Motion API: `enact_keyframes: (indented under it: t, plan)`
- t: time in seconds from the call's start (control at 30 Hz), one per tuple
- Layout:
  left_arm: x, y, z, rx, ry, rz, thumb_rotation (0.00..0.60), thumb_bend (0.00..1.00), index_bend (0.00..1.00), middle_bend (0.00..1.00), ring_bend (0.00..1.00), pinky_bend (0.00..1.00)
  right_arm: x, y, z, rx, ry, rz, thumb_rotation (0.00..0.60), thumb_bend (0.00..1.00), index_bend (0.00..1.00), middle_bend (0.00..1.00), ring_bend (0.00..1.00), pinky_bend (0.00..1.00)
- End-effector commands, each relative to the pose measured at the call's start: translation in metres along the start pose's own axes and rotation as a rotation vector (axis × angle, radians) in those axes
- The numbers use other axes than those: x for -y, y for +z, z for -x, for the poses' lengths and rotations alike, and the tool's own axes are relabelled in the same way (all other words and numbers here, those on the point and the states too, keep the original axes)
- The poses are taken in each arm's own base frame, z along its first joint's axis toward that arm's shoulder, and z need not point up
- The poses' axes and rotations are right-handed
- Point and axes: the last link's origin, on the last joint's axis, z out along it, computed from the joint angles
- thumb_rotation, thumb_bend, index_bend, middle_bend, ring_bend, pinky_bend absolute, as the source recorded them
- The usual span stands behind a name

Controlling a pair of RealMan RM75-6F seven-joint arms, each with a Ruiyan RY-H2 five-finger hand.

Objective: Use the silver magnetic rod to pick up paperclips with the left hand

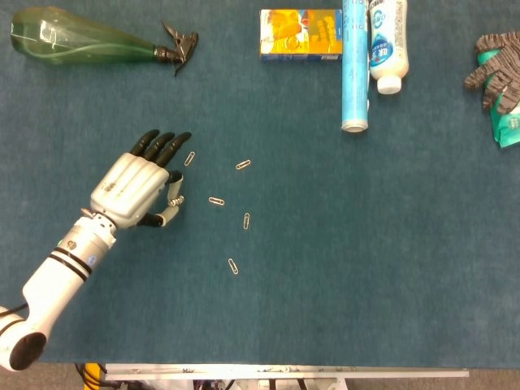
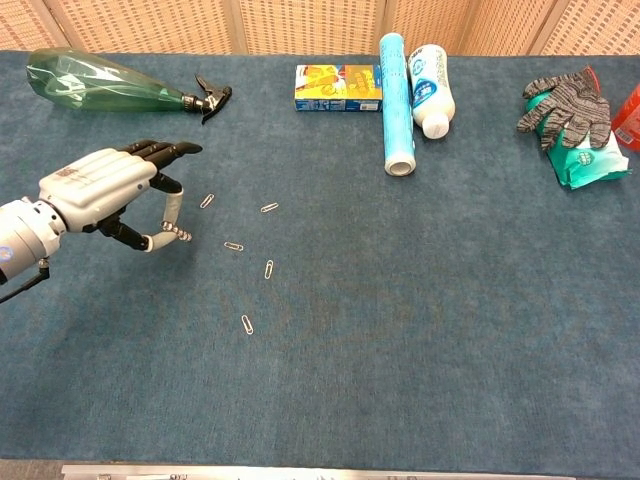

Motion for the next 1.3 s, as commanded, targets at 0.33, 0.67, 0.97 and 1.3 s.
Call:
enact_keyframes:
  t: [0.33, 0.67, 0.97, 1.3]
  plan:
    - [-0.016, 0.011, 0.01, 0.016, -0.028, 0.033, 0.6, 0.32, 0.58, 0.0, 0.0, 0.0, -0.003, -0.002, 0.0, -0.003, 0.0, 0.009, 0.6, 0.11, 0.42, 0.26, 0.24, 0.41]
    - [-0.022, 0.02, 0.01, 0.011, -0.043, 0.039, 0.6, 0.32, 0.58, 0.0, 0.0, 0.0, -0.006, -0.003, 0.001, -0.002, 0.005, 0.016, 0.6, 0.11, 0.42, 0.26, 0.24, 0.41]
    - [-0.024, 0.027, 0.012, 0.01, -0.055, 0.033, 0.6, 0.32, 0.58, 0.0, 0.0, 0.0, -0.007, -0.003, 0.001, -0.003, 0.007, 0.019, 0.6, 0.11, 0.42, 0.26, 0.24, 0.41]
    - [-0.024, 0.032, 0.014, 0.007, -0.073, 0.019, 0.6, 0.32, 0.58, 0.0, 0.0, 0.0, -0.008, -0.004, 0.001, -0.003, 0.007, 0.019, 0.6, 0.11, 0.42, 0.26, 0.24, 0.41]
